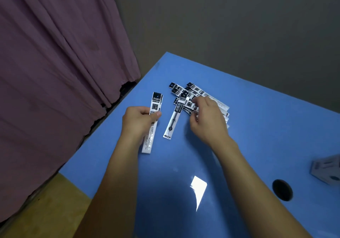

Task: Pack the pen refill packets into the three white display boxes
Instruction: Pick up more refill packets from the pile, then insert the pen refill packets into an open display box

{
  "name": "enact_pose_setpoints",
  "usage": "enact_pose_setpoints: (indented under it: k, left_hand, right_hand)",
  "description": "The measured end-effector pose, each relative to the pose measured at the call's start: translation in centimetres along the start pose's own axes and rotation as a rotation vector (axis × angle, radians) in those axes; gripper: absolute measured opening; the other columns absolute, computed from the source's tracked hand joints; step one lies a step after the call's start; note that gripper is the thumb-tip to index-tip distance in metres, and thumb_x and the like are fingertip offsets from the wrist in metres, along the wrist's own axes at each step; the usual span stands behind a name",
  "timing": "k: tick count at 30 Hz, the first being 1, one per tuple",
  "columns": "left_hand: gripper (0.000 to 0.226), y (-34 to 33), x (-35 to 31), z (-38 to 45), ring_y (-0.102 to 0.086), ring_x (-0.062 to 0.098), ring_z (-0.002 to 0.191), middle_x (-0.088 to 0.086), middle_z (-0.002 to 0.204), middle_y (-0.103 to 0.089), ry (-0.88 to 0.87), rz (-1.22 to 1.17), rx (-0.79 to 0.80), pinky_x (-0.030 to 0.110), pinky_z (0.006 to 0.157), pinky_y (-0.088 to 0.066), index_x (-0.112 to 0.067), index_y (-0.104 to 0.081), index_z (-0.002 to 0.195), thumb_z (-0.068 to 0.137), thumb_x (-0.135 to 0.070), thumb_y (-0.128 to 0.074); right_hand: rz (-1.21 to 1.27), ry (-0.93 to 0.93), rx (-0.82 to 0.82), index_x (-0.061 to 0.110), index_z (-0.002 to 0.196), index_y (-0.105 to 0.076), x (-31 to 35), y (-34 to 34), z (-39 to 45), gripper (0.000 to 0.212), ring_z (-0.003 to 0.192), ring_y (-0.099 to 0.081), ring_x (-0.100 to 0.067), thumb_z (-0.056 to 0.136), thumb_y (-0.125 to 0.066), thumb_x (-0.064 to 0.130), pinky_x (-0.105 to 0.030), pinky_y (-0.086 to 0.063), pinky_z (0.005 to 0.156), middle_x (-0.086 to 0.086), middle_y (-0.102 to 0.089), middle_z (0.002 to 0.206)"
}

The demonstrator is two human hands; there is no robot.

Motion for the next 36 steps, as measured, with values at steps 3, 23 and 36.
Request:
enact_pose_setpoints:
  k: [3, 23, 36]
  left_hand:
    - [0.01, 0.4, -0.2, -0.5, -0.073, 0.02, 0.076, 0.001, 0.075, -0.076, -0.019, 0.04, 0.011, 0.046, 0.087, -0.06, -0.019, -0.077, 0.074, 0.08, -0.02, -0.084]
    - [0.007, 3.4, -5.1, -16.5, -0.068, 0.015, 0.084, -0.005, 0.083, -0.075, -0.48, 0.185, 0.155, 0.031, 0.08, -0.051, -0.019, -0.077, 0.088, 0.088, -0.025, -0.075]
    - [0.01, -6.6, -7.3, -31.9, -0.065, 0.015, 0.074, -0.002, 0.076, -0.073, -0.719, 0.297, 0.456, 0.026, 0.064, -0.044, -0.018, -0.075, 0.08, 0.086, -0.025, -0.075]
  right_hand:
    - [-0.057, -0.019, 0.116, 0.007, 0.131, -0.054, 0.2, -0.7, -0.6, 0.043, 0.118, -0.049, -0.033, 0.089, -0.055, 0.016, -0.037, -0.044, 0.096, -0.012, -0.056, 0.124]
    - [-0.232, -0.226, 0.112, 0.011, 0.123, -0.053, 3.5, 8.4, -16.8, 0.038, 0.116, -0.05, -0.03, 0.089, -0.057, 0.027, -0.038, -0.048, 0.084, -0.008, -0.053, 0.122]
    - [-0.264, -0.436, 0.036, 0.01, 0.126, -0.055, -2.7, 18.3, -32.1, 0.036, 0.111, -0.054, -0.028, 0.094, -0.053, 0.027, -0.043, -0.052, 0.088, -0.008, -0.055, 0.124]
Point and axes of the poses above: each hand's wrist, its own z-axis towards the middle knuckle, its own y-axis out of the back of the hand, x = y × z, the point moved 6 cm from there along z, towards the middle knuckle
